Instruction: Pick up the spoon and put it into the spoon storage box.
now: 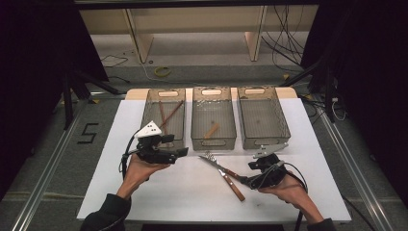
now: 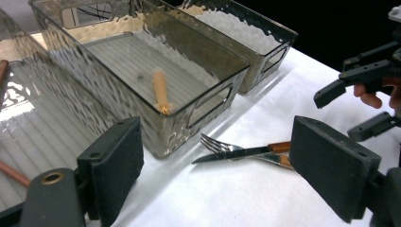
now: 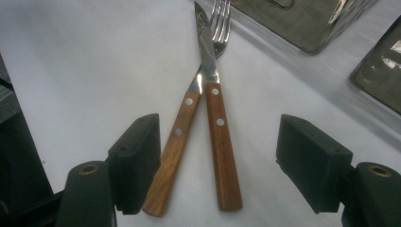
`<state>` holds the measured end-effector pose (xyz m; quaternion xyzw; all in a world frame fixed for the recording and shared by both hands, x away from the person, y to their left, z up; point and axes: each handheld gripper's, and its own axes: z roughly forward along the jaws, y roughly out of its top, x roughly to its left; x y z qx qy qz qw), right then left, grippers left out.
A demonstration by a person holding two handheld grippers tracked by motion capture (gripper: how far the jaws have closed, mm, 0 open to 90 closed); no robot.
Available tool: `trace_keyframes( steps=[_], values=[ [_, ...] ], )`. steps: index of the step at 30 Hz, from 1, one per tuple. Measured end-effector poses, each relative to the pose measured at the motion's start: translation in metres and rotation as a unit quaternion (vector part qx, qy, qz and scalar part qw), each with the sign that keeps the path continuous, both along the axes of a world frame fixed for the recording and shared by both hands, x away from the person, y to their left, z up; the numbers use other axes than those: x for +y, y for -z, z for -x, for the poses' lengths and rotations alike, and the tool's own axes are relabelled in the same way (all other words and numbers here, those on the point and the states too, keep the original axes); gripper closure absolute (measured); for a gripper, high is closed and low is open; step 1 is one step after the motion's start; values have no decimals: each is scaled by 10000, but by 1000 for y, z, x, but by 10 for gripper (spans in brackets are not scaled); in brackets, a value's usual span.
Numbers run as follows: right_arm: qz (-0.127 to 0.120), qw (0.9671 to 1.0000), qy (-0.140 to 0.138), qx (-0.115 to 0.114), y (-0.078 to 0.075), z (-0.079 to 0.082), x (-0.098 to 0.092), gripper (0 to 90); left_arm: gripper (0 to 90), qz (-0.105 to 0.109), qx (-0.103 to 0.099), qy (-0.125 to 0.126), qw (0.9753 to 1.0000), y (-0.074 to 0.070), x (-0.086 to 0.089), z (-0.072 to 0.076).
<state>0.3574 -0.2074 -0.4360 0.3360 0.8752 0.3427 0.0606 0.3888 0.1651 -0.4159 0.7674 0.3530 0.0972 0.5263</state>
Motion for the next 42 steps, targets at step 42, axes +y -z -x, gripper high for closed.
trace_keyframes(
  steps=[42],
  values=[
    [699, 9954, -164, 638, 14, -30, 25, 371, 168, 72, -39, -46, 10000, 34, 21, 46]
  ],
)
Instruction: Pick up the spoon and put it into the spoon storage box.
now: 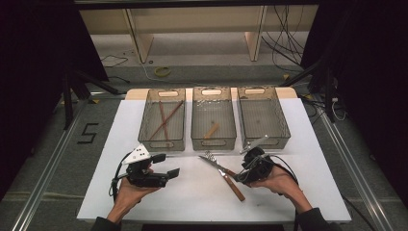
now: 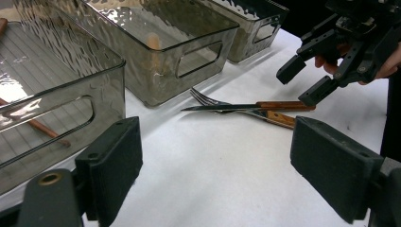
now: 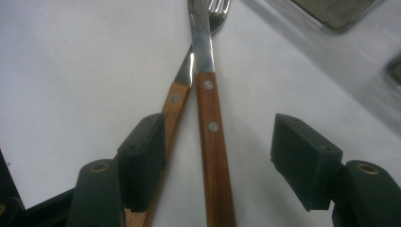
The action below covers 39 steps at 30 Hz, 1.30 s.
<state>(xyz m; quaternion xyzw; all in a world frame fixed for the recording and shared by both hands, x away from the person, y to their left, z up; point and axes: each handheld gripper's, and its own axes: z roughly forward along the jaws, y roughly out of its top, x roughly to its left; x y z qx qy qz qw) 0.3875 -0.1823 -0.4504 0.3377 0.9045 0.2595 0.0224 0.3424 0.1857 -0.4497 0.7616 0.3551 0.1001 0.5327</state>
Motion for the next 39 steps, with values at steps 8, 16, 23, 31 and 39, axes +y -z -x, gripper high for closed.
trace_keyframes(
  steps=[8, 16, 23, 31, 39],
  values=[
    [140, 9998, -98, 50, 1, -4, 6, 383, 167, -42, 7, -17, 10000, 2, 2, 1],
    [336, 9991, -203, 162, 6, -8, 11, 389, 168, -157, -19, -3, 9999, 5, 1, 1],
    [473, 9981, -323, 215, 8, -10, 14, 402, 168, -167, -10, -43, 9999, 7, 3, 3],
    [567, 9971, -434, 266, 9, -11, 20, 453, 167, -229, -29, -36, 9997, 8, 2, 3],
    [649, 9963, -440, 341, 13, -13, 21, 518, 169, -243, -20, -3, 9997, 9, 1, 2]
  ],
)
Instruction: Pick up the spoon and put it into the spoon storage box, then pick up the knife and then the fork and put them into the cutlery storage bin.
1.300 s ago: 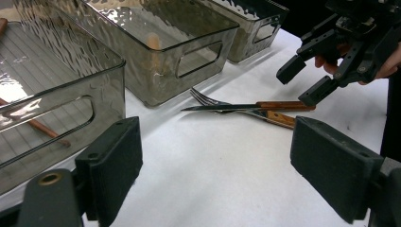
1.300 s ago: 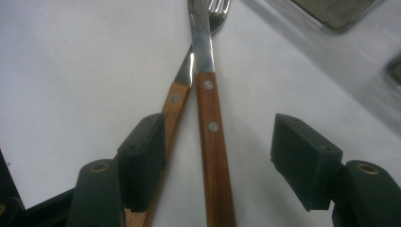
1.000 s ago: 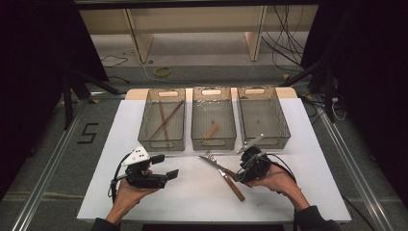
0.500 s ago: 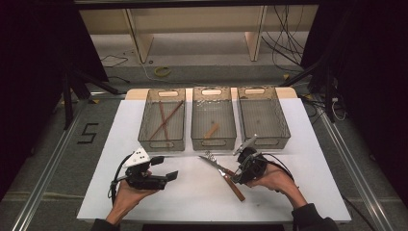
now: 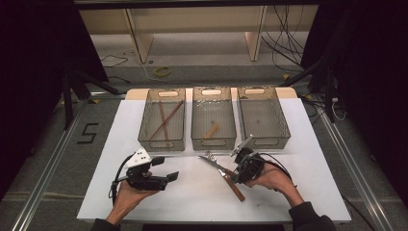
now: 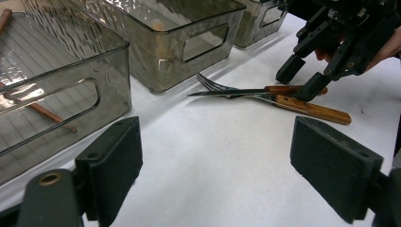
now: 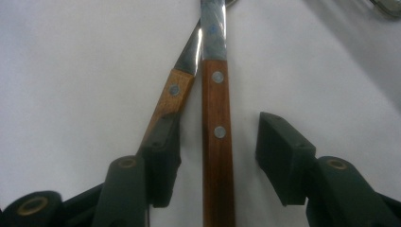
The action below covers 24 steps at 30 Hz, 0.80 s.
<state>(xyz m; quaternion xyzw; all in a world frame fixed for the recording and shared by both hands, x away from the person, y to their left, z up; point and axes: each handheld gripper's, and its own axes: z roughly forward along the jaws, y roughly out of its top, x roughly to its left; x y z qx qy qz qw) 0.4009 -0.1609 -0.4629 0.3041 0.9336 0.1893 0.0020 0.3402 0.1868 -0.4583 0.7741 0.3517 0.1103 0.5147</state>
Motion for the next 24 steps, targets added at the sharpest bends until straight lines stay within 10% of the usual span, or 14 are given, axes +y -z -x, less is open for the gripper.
trace_keyframes(
  steps=[24],
  values=[
    [338, 9993, -2, -181, -1, -2, 11, 654, 173, -55, -35, -55, 10000, 2, 2, 3]
  ],
)
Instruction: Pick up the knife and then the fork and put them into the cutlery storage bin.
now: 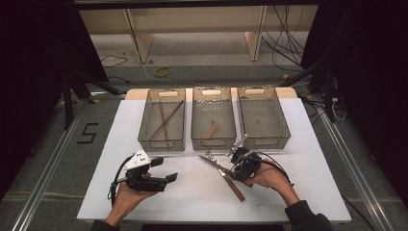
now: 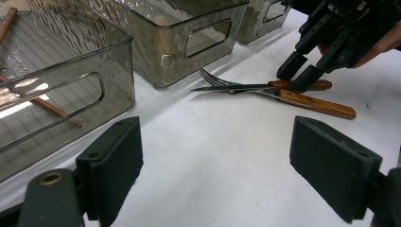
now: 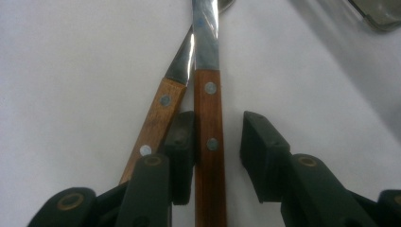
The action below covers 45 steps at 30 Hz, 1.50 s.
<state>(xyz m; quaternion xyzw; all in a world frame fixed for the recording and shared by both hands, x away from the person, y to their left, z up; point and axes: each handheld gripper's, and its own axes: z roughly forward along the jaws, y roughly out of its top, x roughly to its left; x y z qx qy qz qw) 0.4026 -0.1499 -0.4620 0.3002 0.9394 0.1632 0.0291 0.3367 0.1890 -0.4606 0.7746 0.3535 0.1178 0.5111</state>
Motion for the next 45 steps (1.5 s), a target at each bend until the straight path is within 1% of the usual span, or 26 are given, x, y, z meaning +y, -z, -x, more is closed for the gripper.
trace_keyframes(
  steps=[6, 10, 14, 23, 25, 38, 41, 45],
  values=[
    [-18, 10000, 35, 52, 0, -1, 0, 655, 174, -20, -4, 25, 10000, 1, -2, 0],
    [64, 10000, 25, 39, 0, -2, 1, 683, 175, -38, 5, 41, 10000, 1, -3, 0],
    [143, 9999, 38, -18, 0, -2, 2, 730, 176, -24, -6, 43, 10000, 1, -3, 0],
    [203, 9997, -129, -82, -1, -2, 3, 765, 179, -37, -14, 45, 10000, 1, -3, 1],
    [197, 9996, -187, -113, -1, -2, 3, 770, 180, -32, -18, 41, 10000, 1, -3, 1],
    [174, 9995, -253, -86, -1, -1, 1, 774, 182, -33, -31, 17, 10000, 2, -2, 0],
    [173, 9993, -307, -122, -1, -1, 1, 774, 183, -36, -27, 14, 10000, 2, -2, 0],
    [173, 9993, -297, -119, -1, 0, 1, 775, 183, -28, -31, 11, 10000, 2, -1, 0]
  ],
)
